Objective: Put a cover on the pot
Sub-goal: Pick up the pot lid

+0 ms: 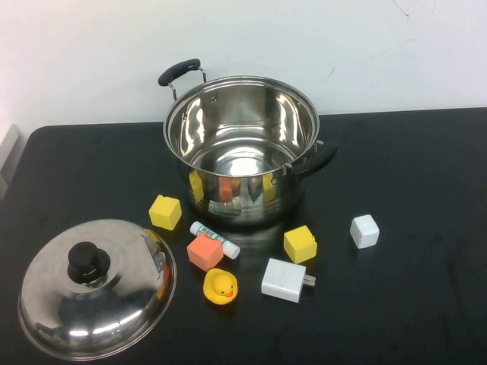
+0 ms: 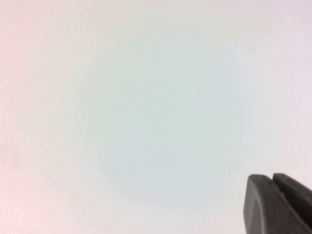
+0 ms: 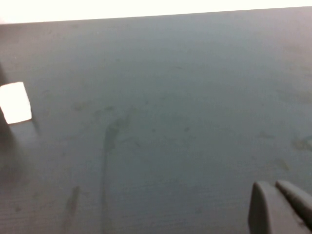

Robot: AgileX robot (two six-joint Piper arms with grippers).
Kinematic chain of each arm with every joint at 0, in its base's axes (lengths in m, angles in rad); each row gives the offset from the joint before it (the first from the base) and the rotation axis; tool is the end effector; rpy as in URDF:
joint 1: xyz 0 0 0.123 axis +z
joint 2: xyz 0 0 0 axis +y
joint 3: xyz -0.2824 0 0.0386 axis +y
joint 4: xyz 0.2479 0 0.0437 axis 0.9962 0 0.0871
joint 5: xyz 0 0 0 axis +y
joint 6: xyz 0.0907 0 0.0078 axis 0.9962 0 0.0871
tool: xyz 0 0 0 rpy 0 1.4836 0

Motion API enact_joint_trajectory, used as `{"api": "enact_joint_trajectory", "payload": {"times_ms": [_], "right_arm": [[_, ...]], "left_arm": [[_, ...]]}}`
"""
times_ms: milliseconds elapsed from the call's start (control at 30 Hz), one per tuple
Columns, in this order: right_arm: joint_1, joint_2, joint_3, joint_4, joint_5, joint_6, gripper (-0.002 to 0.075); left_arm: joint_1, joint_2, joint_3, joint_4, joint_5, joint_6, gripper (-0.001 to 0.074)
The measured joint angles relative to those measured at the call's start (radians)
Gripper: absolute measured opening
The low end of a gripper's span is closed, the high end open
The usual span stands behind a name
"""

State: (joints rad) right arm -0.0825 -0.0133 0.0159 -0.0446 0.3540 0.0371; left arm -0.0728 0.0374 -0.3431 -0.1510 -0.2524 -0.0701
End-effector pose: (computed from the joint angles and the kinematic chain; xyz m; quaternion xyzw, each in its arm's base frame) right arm 0.0525 -0.0058 0.1766 0.0356 0.7948 -0.0326 0.6050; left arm 0.0156 0.0023 0.3428 -0.0489 0.4452 -0.1205 0.8859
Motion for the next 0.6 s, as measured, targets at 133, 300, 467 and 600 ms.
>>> {"api": "enact_joint_trajectory", "payload": {"times_ms": [133, 300, 467, 600], "right_arm": [[0.0, 0.0, 0.0, 0.0, 0.0, 0.0, -0.0002], [0.0, 0.0, 0.0, 0.0, 0.0, 0.0, -0.0002], [0.0, 0.0, 0.0, 0.0, 0.0, 0.0, -0.0002], [0.0, 0.0, 0.0, 0.0, 0.0, 0.0, -0.0002]], "left_arm": [[0.0, 0.111, -0.133, 0.004, 0.015, 0.117, -0.0001], [0.0, 0.264, -0.158, 0.004, -0.102, 0.132, -0.0001], [0.0, 0.44, -0.158, 0.006, -0.174, 0.102, -0.0001], [0.0, 0.597, -0.158, 0.074, -0.126, 0.102, 0.0004]]}}
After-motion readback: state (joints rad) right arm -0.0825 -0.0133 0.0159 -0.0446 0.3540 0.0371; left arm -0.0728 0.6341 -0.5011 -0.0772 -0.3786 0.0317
